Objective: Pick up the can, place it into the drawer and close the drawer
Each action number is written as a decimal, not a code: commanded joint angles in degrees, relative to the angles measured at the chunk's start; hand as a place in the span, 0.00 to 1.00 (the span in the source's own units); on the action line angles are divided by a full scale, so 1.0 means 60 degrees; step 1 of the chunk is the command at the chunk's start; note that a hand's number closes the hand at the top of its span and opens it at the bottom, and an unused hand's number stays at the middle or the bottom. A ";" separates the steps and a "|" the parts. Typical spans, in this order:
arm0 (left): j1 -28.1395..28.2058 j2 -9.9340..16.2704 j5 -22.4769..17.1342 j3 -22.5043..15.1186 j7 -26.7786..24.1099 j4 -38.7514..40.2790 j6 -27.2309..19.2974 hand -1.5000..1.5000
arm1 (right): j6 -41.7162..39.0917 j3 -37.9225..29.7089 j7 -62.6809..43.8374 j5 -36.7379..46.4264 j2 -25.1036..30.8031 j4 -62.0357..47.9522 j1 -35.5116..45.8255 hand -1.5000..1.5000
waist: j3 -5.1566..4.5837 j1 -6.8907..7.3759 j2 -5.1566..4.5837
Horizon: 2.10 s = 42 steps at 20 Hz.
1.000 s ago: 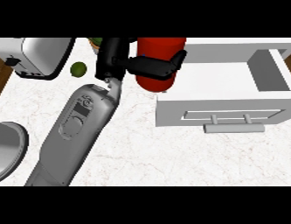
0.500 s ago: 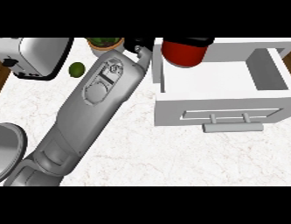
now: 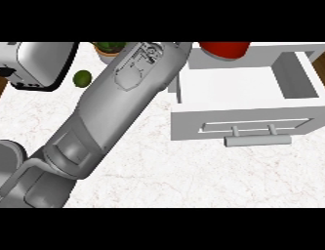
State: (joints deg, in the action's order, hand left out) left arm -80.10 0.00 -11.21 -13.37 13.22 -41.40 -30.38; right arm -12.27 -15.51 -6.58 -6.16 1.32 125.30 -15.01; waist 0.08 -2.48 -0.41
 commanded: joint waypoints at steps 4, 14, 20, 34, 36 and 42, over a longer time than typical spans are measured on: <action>-0.0432 0.0000 -0.1034 -0.0740 -0.1183 0.1536 -0.0286 1.00 | 0.0032 -0.0005 0.0009 0.0087 0.0100 -0.0372 0.0465 0.00 | 0.0005 -0.0190 -0.0069; -0.0963 0.0000 -0.1988 -0.1867 -0.1438 0.2680 -0.0587 1.00 | 0.0043 0.0274 0.0237 0.0431 0.0004 -0.0527 0.0680 0.00 | 0.0016 -0.0503 -0.0148; -0.0828 0.0000 -0.2327 -0.2359 -0.1865 0.2993 -0.0897 1.00 | 0.0212 0.0116 -0.0003 0.0224 -0.0026 -0.0349 0.0781 0.00 | 0.0014 -0.0557 -0.0141; -0.0415 0.0000 -0.2917 -0.3433 -0.2368 0.3411 -0.1679 0.00 | 0.0080 0.0092 -0.0040 0.0245 0.0354 -0.0883 0.1493 0.00 | 0.0021 -0.0915 -0.0257; -0.0426 0.0000 -0.2993 -0.3533 -0.2361 0.3442 -0.1873 0.00 | 0.0066 0.0176 -0.0354 0.0175 0.0457 -0.0637 0.1682 0.00 | 0.0014 -0.0868 -0.0244; -0.0406 0.0000 -0.3239 -0.3689 -0.2656 0.3498 -0.2138 0.00 | 0.0405 0.0438 -0.0294 0.0611 0.0140 -0.0730 0.1767 0.00 | 0.0010 -0.0810 -0.0271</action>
State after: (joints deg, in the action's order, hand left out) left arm -82.20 0.00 -29.57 -35.33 -1.73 -20.83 -42.53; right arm -11.34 -13.87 -8.10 -4.29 3.04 121.12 -5.61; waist 0.17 -7.65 -1.89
